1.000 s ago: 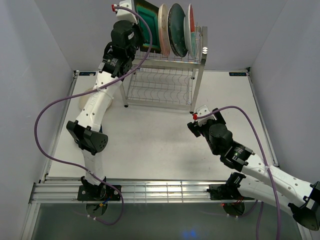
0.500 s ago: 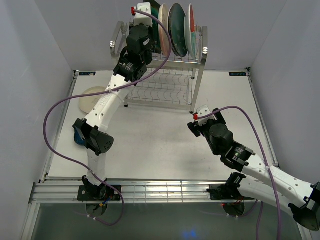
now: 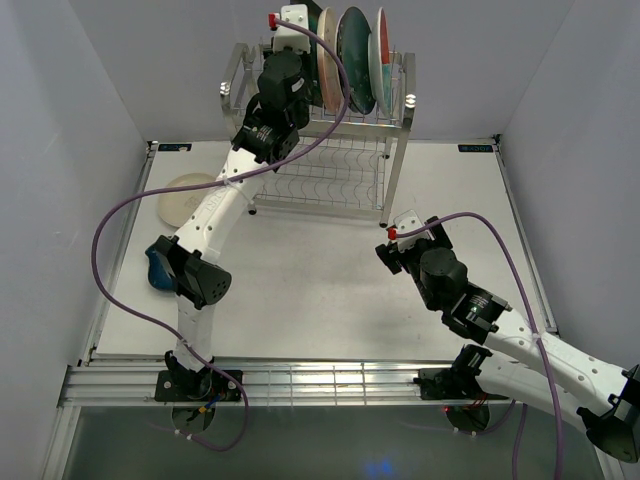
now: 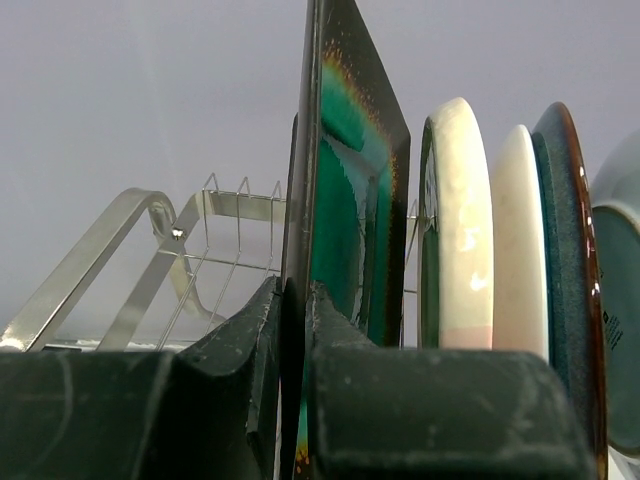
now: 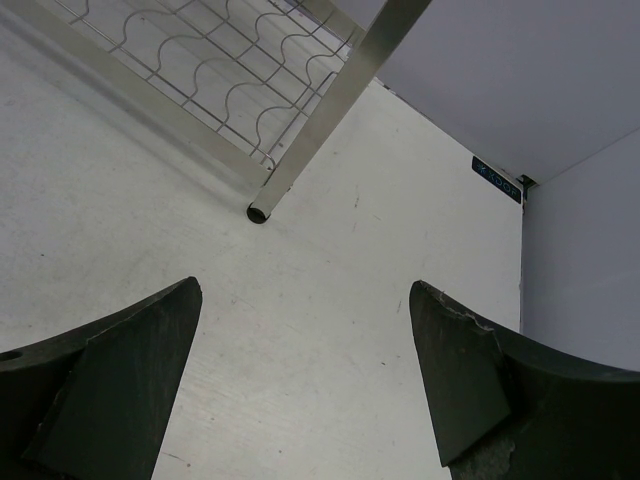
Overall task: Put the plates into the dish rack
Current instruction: Insert the plate into the dish rack.
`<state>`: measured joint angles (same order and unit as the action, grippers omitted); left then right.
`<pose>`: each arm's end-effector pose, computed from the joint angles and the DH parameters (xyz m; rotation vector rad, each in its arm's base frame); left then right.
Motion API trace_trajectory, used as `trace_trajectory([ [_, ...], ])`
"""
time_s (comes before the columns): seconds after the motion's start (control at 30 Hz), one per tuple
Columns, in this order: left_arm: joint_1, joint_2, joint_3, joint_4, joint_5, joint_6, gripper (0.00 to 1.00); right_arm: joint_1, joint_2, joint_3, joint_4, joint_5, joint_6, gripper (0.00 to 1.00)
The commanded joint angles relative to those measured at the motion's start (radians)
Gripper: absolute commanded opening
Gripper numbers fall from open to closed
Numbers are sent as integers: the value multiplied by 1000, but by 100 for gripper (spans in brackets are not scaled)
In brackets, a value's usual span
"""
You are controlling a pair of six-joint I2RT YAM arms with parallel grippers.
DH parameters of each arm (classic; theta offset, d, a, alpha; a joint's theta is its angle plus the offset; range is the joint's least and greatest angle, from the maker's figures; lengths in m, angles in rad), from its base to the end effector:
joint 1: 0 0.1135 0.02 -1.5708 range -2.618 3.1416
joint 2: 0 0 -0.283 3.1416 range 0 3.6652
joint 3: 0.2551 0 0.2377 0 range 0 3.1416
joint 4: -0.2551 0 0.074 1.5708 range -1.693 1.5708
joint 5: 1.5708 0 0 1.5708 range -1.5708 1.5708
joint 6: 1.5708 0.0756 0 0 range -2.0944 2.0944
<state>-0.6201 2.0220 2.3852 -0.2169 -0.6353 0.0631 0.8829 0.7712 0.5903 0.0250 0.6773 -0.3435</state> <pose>0.4090 -0.2369 0.5256 -0.0323 1.4528 -0.0031 0.1543 0.1132 0.3077 -0.5343 1.6089 -0.1812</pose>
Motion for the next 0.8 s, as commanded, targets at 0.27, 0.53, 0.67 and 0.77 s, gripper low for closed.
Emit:
trace_trajectory([
  [0.27, -92, -52, 57, 258, 100, -34, 0, -4, -26, -7, 24, 1, 17, 90],
  [0.53, -121, -26, 104, 318, 72, 26, 0, -5, -26, -7, 21, -2, 17, 90],
  [0.67, -136, -39, 82, 353, 56, 53, 0, -4, -30, -7, 21, -4, 18, 90],
  [0.77, -144, -45, 83, 364, 51, 60, 0, -5, -32, -7, 19, -4, 18, 90],
])
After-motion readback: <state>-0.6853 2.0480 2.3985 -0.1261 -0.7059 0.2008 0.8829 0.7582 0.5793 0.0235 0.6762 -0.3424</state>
